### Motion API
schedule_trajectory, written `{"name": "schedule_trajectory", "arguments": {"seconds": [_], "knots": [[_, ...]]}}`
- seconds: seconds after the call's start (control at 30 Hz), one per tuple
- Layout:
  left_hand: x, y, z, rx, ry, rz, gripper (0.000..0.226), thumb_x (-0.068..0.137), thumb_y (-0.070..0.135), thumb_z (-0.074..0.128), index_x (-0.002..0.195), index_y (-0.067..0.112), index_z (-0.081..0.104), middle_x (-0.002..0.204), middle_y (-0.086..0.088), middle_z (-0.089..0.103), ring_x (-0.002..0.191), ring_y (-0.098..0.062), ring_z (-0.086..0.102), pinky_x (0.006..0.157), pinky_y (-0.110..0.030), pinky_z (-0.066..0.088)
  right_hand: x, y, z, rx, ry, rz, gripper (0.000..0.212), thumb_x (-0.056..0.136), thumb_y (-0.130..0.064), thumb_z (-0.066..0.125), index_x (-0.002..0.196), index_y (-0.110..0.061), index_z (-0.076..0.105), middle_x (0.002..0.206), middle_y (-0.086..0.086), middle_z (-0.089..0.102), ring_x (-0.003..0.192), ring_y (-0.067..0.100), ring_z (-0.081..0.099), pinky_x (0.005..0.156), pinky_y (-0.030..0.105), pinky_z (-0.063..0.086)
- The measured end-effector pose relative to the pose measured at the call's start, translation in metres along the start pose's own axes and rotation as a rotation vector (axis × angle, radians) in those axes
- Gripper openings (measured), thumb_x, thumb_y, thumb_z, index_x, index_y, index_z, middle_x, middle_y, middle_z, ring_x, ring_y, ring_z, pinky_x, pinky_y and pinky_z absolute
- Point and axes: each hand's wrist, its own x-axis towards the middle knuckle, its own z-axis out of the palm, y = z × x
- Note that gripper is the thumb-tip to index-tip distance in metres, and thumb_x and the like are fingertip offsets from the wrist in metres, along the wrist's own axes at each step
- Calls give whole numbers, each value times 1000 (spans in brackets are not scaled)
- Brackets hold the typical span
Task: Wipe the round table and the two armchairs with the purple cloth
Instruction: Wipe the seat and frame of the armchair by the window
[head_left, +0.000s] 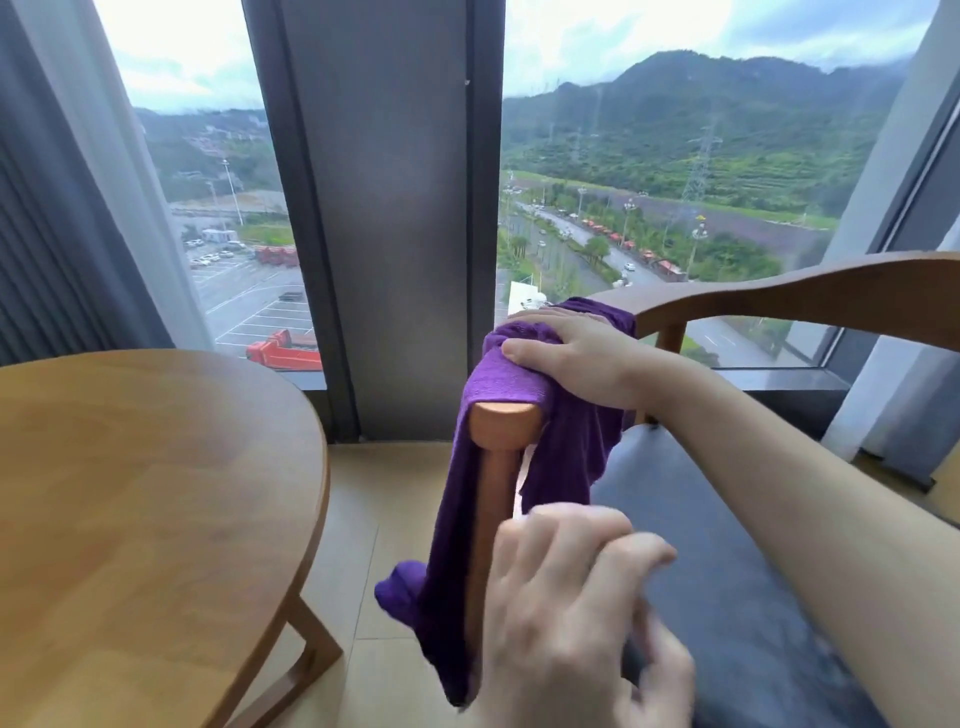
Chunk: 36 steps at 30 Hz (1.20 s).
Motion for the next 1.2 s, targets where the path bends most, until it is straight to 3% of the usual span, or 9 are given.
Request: {"name": "schedule_trajectory", "arguments": {"seconds": [0.13, 0.27, 0.37, 0.47, 0.6, 0.67, 0.8, 0.93, 1.2], "knots": [[25, -43, -17, 138, -21, -253, 67, 78, 39, 64, 141, 22, 46, 141, 1, 44, 134, -22, 39, 109, -42, 36, -3, 6, -3, 338, -71, 107, 47, 99, -61, 40, 121, -32, 70, 138, -11, 61, 132, 13, 53, 120, 46, 26], [59, -69, -25, -247, -328, -593, 68, 82, 76, 46, 143, 45, 44, 148, 28, 38, 135, 9, 35, 113, -32, 37, -6, 16, -9, 752, -105, 148, 51, 106, -42, 28, 125, -24, 72, 135, -7, 66, 128, 13, 58, 120, 40, 31], [51, -64, -23, -89, -327, -445, 52, 88, 69, 43, 130, 42, 60, 140, 31, 47, 131, 11, 41, 109, -29, 42, -4, 18, -6, 485, 29, 76, 42, 103, -10, 39, 131, -22, 68, 138, -6, 62, 132, 11, 53, 120, 39, 33], [47, -59, -30, 60, -285, -303, 38, 89, 52, 48, 119, 38, 67, 126, 31, 59, 119, 12, 51, 100, -20, 48, -1, 22, -8, 422, 74, 76, 43, 99, -5, 47, 131, -25, 67, 138, -11, 60, 130, 7, 51, 118, 35, 34], [79, -67, -38, 253, -248, -246, 27, 86, 57, 47, 79, 38, 65, 82, 21, 59, 71, 0, 60, 56, -18, 42, 2, 31, 0, 339, 163, 56, 42, 98, -14, 51, 134, -31, 65, 152, -12, 48, 144, 9, 37, 121, 32, 23], [105, -80, -28, 318, -350, -332, 29, 83, 64, 45, 94, 42, 59, 88, 21, 54, 77, -1, 57, 61, -22, 41, 5, 36, 7, 189, 200, 39, 44, 100, -23, 48, 140, -35, 58, 162, -11, 34, 152, 11, 20, 125, 39, 10], [141, -97, 30, 354, -960, -545, 72, 90, 62, 39, 152, 30, 23, 145, -4, 38, 128, -27, 45, 96, -38, 40, 12, 47, 7, 139, 220, 53, 46, 103, -21, 41, 147, -30, 52, 163, -9, 32, 153, 11, 17, 126, 39, 7], [143, -101, 64, 546, -1075, -353, 79, 91, 49, 43, 155, 16, 10, 151, -15, 26, 135, -37, 31, 95, -42, 34, 17, 69, -12, 169, 200, 98, 46, 104, -17, 44, 150, -20, 49, 159, -5, 39, 149, 11, 26, 120, 23, 12], [180, -130, 101, 392, -1193, -270, 78, 87, 43, 41, 156, 28, 9, 160, -1, 20, 140, -29, 29, 103, -40, 31, 44, 124, -45, 156, 210, 238, 47, 102, -25, 50, 149, -21, 50, 162, -7, 34, 152, 9, 19, 121, 27, 8]]}}
